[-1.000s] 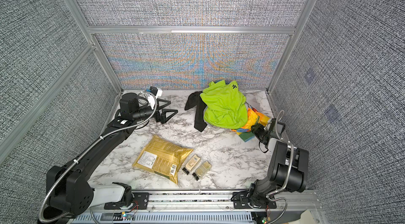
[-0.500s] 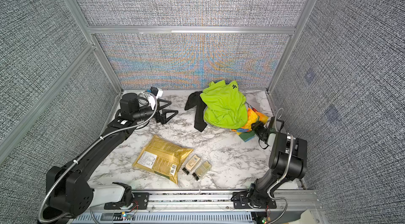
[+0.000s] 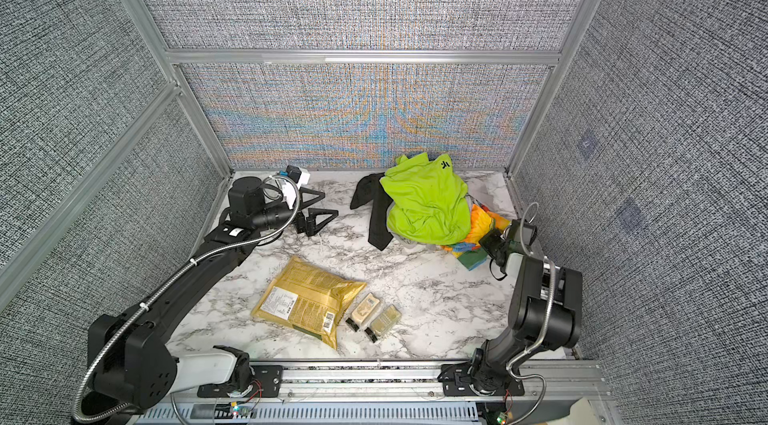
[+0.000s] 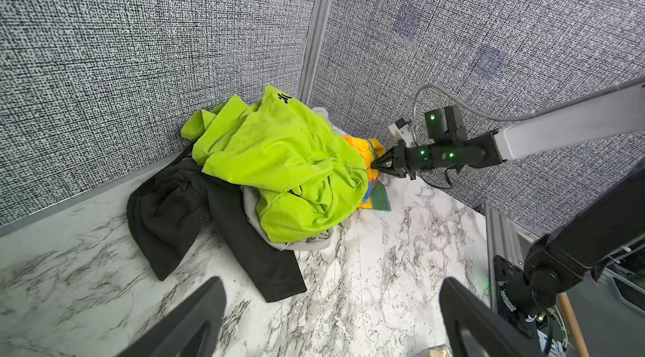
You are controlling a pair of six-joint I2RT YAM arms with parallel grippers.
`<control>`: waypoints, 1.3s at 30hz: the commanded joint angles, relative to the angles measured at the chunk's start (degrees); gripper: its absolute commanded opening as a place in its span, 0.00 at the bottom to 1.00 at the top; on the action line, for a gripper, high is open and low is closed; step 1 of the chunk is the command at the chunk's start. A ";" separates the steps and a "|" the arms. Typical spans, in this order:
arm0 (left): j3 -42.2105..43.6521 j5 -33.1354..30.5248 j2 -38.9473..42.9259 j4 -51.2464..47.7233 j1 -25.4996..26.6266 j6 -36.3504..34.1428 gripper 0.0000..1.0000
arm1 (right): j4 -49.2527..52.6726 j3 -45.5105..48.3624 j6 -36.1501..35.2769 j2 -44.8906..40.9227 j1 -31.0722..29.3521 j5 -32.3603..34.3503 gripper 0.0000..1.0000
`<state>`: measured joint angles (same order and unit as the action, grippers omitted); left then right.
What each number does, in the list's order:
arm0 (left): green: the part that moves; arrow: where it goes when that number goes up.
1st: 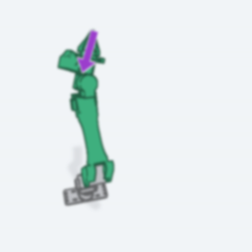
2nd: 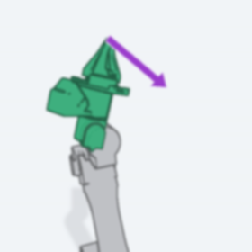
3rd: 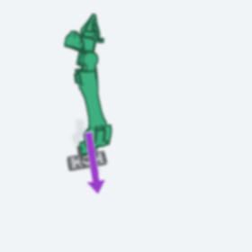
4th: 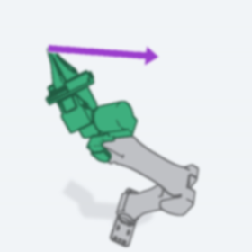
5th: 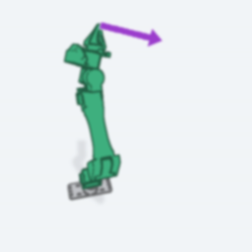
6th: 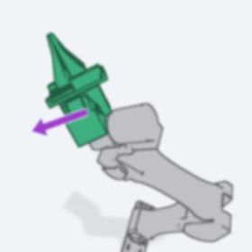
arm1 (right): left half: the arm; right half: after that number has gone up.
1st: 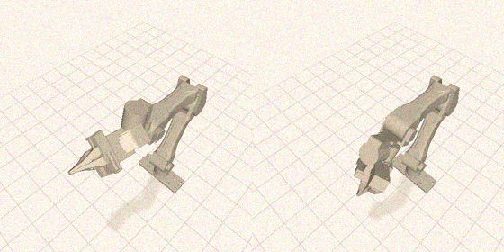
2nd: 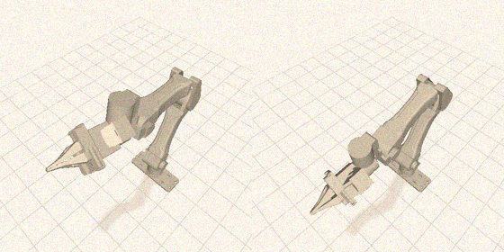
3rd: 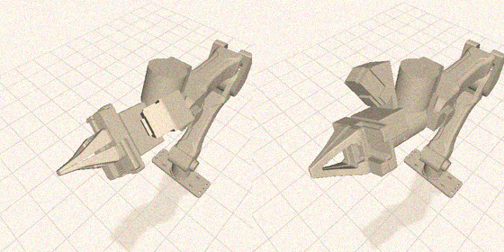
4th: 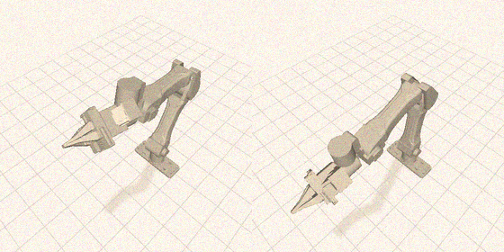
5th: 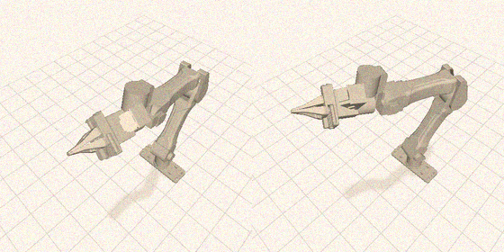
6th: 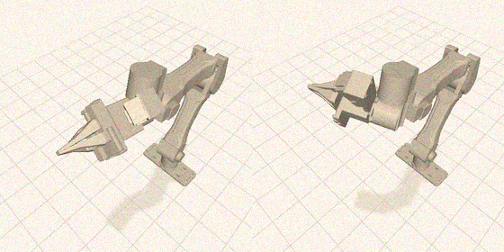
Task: Pick out a specific cloth from the pile
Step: 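Close the right gripper on the rainbow jacket's green cuff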
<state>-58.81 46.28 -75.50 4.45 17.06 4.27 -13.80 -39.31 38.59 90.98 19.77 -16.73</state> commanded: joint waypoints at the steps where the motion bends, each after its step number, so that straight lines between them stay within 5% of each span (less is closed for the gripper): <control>1: -0.08 0.29 -0.34 0.82 0.16 -0.51 0.99 | 3.15 0.20 -2.47 -3.96 -0.39 4.43 0.00; 18: -0.05 0.96 -0.70 0.79 1.21 -0.76 0.99 | 12.35 -4.12 -3.42 -22.25 -5.34 10.11 0.00; 39: -0.17 -0.05 0.00 -0.37 3.15 -2.21 0.99 | 17.26 -22.34 -3.55 -24.37 -7.89 9.13 0.00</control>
<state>-58.59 46.22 -75.92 4.10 19.99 3.01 5.80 -59.81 35.33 66.50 12.10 -7.68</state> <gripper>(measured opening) 0.987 0.094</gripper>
